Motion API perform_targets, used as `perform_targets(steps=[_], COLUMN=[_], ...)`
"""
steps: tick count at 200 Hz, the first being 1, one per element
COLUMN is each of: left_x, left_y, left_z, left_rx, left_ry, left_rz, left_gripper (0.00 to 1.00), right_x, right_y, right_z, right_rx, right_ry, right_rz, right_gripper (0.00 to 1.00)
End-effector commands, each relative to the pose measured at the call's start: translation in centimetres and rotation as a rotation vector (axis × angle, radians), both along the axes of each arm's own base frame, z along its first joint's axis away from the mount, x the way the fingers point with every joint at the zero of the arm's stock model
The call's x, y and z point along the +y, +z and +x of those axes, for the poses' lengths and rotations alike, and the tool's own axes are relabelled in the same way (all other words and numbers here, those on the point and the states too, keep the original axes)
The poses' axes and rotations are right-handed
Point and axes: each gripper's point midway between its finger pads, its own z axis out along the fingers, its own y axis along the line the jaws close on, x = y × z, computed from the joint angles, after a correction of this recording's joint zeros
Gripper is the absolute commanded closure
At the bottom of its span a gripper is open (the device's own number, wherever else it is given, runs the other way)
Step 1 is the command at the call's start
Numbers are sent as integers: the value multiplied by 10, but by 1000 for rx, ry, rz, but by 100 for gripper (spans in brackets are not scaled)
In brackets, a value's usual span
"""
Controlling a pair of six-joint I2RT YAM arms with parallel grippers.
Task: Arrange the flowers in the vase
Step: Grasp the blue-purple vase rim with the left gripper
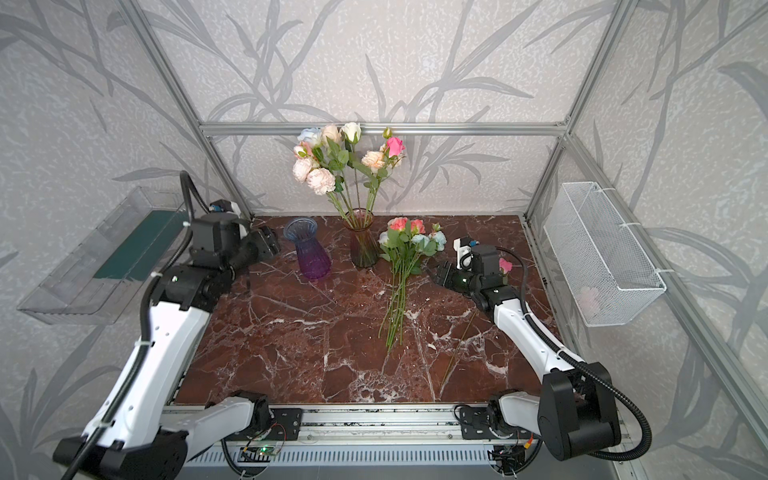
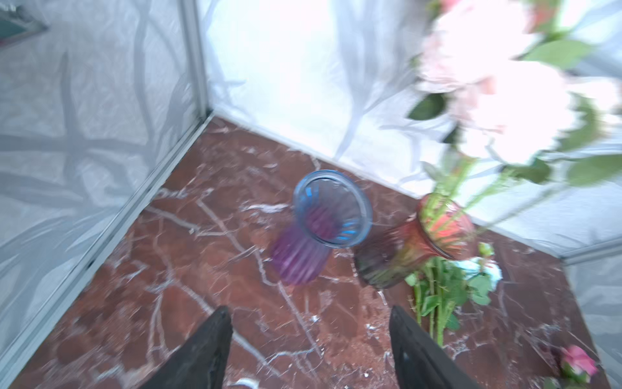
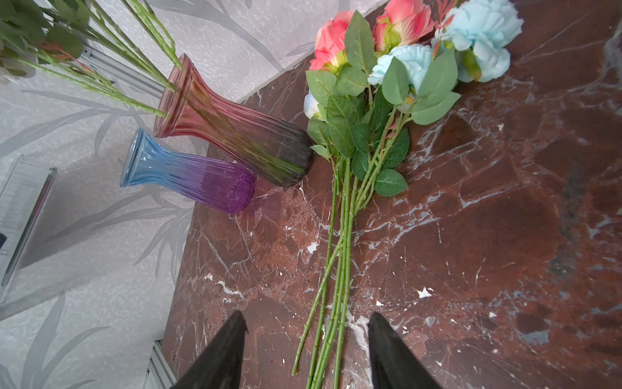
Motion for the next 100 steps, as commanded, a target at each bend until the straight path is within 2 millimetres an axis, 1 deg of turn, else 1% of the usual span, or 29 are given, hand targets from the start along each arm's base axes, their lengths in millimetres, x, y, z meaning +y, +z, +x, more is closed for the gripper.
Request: perform_targets(steps=[1, 24, 52, 74, 100], left_x=[3, 9, 9, 7, 11], left_y=[-57, -63, -71, -80, -97], left_z=[-3, 25, 55, 75, 93], left_rx=[313, 351, 345, 351, 381], left_ry=[-58, -75, -94, -114, -103], left_rz=[-8, -28, -60, -67, -68], left_gripper=[27, 29, 29, 30, 32], right_x=[-1, -5, -8, -8, -6], right_y=[9, 12, 13, 11, 7], right_z=[-5, -5, -5, -5, -4], right_rx=[-38, -63, -72, -66, -55], right_ry=[6, -14, -24, -25, -23], right_rz=[-16, -26, -38, -37, -31], right_gripper=[41, 40, 40, 39, 39])
